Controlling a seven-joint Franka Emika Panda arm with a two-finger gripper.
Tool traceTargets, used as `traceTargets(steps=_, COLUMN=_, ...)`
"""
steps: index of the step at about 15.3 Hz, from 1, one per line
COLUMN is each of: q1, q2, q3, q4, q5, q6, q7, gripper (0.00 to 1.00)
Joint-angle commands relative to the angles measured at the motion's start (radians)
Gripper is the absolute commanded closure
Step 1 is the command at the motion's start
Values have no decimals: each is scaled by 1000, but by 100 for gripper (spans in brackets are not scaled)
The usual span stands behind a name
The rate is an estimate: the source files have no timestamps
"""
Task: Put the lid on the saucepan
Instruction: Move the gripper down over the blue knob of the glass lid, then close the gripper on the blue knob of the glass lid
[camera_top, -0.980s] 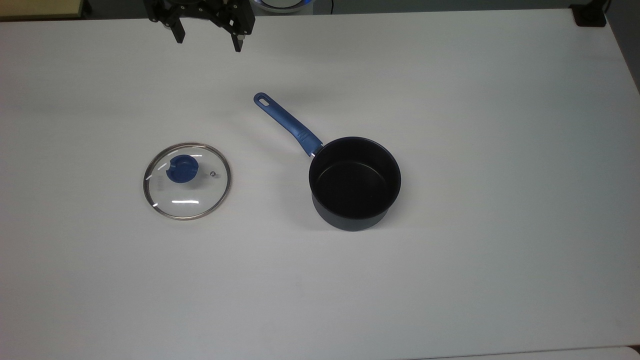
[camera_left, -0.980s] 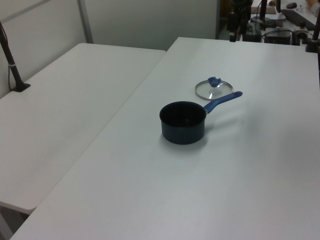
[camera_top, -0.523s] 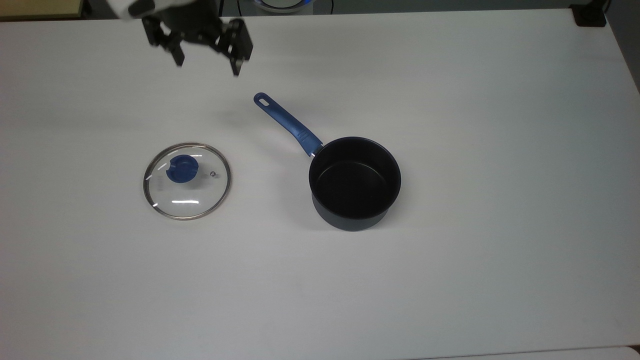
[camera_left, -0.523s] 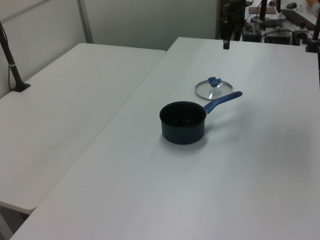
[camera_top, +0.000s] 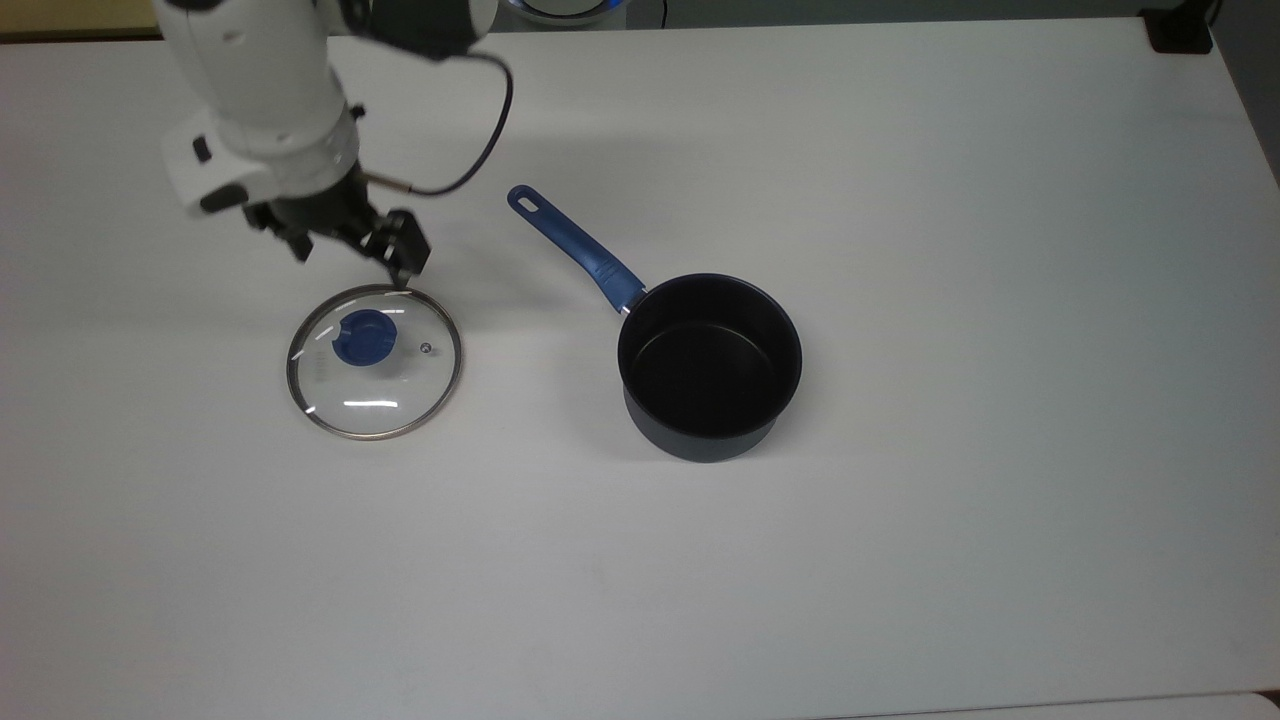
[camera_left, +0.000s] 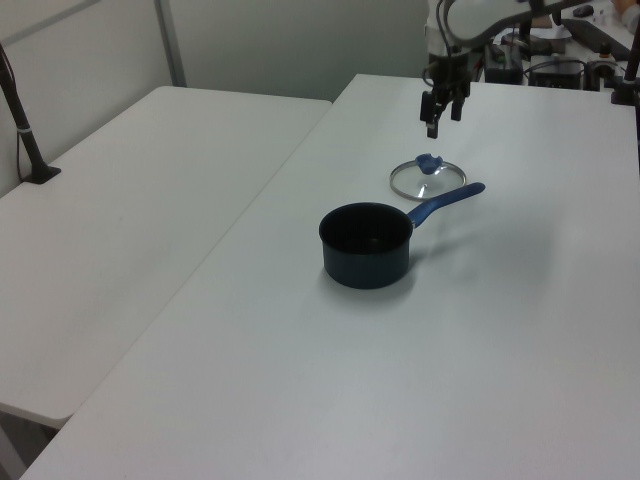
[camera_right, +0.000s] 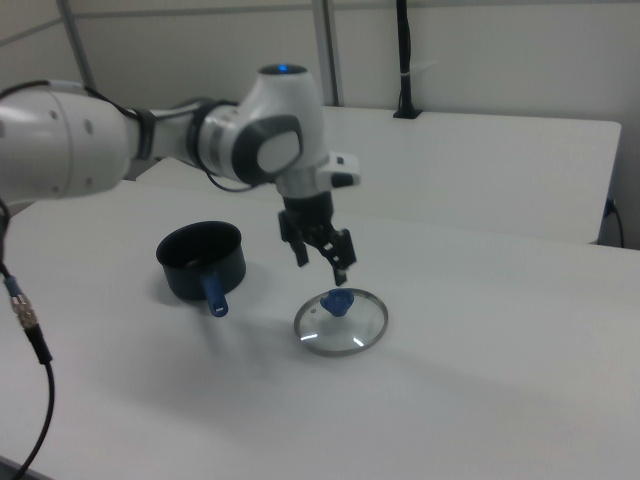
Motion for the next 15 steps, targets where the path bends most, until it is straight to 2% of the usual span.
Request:
traceTargets(steps=1, q1=-4, q2=67, q3=-6, q4=1, q5=-13, q6=92, q7=-55, gripper=0)
traceTargets(steps=5, q1=-9, q2=130, q3=-6, q4=1, q5=-13, q6=198, q7=-61, gripper=3)
traceTargets(steps=9, q1=0, q2=140, q3=-5, q4=1, q5=-12, q6=208, q7=-52, gripper=3)
traceTargets(steps=11, q1=0, q2=140, q3=-5, q4=-1, q5=-12, q6=208, q7=-54, gripper=8)
traceTargets(steps=13, q1=-1, q2=137, q3=-6, q4=1, q5=-12, q6=205, q7=-66, gripper=22)
traceTargets(steps=15, q1=-3, q2=133, q3=-5, q4=-1, q5=-12, q6=200, q7=-115, gripper=46)
